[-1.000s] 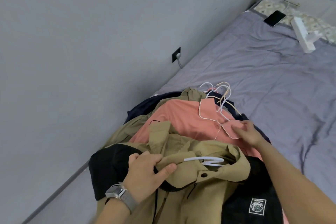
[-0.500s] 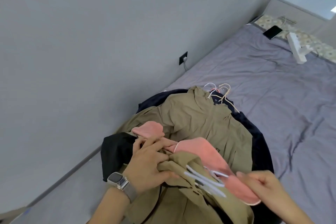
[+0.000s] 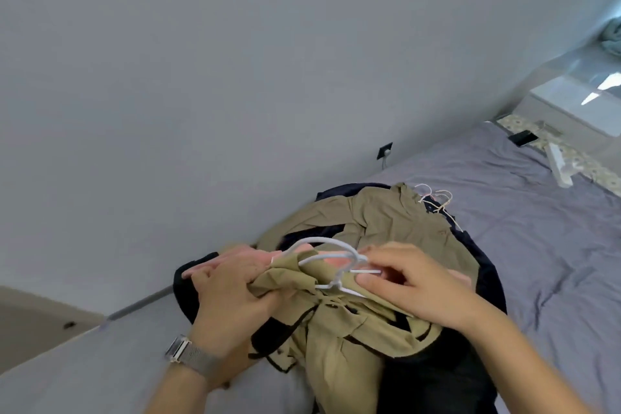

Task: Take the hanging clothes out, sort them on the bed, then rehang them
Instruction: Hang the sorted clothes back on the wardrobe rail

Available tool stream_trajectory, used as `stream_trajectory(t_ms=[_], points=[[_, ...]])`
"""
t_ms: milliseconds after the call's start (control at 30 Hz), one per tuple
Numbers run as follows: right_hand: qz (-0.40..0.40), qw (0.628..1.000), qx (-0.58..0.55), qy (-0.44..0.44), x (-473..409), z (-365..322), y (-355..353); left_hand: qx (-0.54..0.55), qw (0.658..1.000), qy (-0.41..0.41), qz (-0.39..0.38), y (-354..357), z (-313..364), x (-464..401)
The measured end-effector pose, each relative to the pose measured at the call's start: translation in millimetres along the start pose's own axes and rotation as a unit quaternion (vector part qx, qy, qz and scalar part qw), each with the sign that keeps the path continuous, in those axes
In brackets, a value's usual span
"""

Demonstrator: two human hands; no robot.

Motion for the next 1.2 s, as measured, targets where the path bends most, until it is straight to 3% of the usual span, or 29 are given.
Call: stream_trajectory(t_ms=[133,267,400,567,833,1067,1200], points=[[-0.086,0.994,-0.049,-0.055,19.7,-105.2,59.2,-0.022,0.998,-0.016,0.049,-95.2,-9.9,88.1],[-0.13,0.979,-0.078,-0.137,39.5,-192.4,111.6,-0.098,0.98,-0.076,0.158,-183.2,-22.2,191.3],[-0.162,0.958,0.0,-0.235,56.0,-267.5,142.9,-0.193,0.927,-0.162,0.278,-256.8,-30.6,294.0],[-0.219,0.917,-0.038,-0.331,75.3,-353.5,204.5,-0.293,0.843,-0.247,0.377,-313.3,-37.0,399.3],[-0.417,0.798,-0.102,-0.423,141.7,-472.6,300.6,-0.434,0.74,-0.362,0.364,-322.0,-0.6,521.9],[-0.444,0.666,-0.084,-0.593,171.2,-515.8,352.1,-0.391,0.623,-0.432,0.522,-306.6,38.8,621.2],[-0.543,0.604,-0.037,-0.582,223.4,-516.6,374.6,-0.372,0.581,-0.461,0.558,-297.4,65.0,667.9]])
Point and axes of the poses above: each hand's wrist, its own x-axis away from the middle knuckle, its own y-axis out of the palm, z = x × y, the point moved 2 cm from there along -x, towards the middle knuckle, and after that the axes turned 11 degrees about z, right-handed, at the moved point
